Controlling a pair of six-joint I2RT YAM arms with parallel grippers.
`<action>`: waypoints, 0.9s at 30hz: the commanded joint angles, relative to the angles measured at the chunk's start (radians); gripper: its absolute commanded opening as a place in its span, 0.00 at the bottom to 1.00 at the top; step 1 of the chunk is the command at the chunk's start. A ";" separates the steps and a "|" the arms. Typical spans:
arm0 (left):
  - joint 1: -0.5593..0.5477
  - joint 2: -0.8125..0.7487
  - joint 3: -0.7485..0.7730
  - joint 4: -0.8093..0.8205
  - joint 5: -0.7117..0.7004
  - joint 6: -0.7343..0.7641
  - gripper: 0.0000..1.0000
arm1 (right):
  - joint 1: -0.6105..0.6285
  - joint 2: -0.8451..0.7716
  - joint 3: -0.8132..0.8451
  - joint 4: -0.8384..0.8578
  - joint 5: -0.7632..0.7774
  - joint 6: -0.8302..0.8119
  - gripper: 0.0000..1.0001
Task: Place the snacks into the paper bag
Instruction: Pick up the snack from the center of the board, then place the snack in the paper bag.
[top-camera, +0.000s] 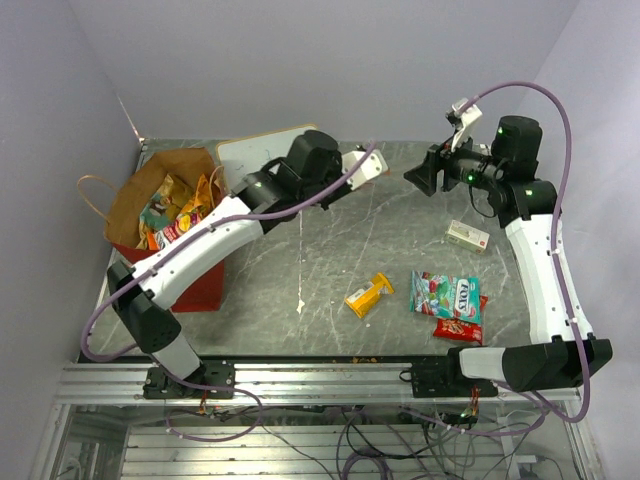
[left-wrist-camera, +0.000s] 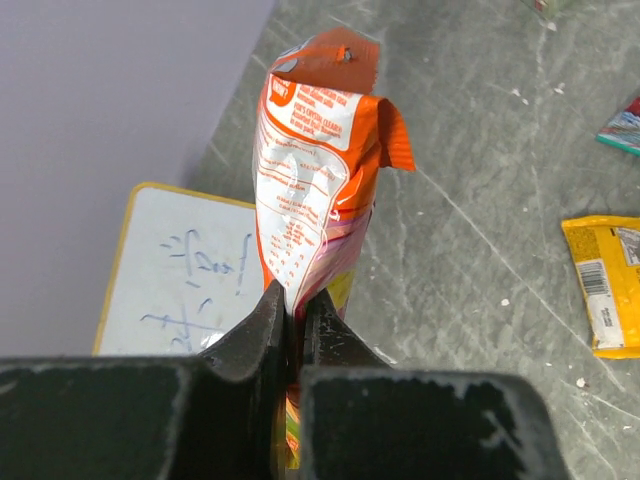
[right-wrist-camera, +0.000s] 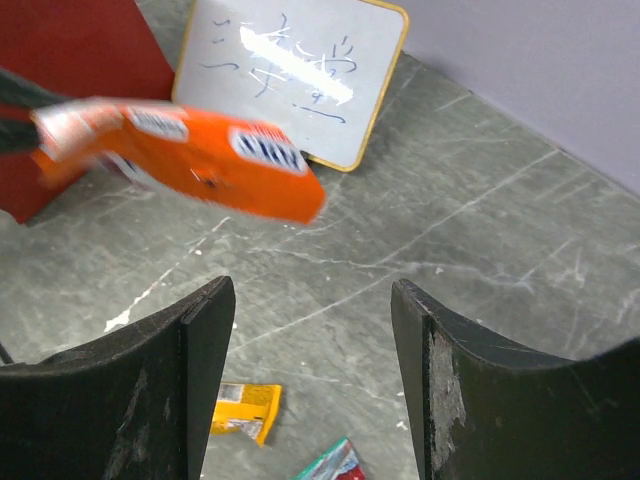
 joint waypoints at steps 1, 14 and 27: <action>0.041 -0.090 0.104 -0.048 -0.022 0.000 0.07 | -0.008 -0.030 -0.028 -0.017 0.052 -0.086 0.64; 0.340 -0.265 0.280 -0.148 0.000 -0.110 0.07 | -0.019 -0.089 -0.493 0.196 0.105 -0.231 0.64; 0.583 -0.396 0.163 -0.351 -0.294 -0.027 0.07 | -0.035 -0.096 -0.621 0.293 0.102 -0.212 0.64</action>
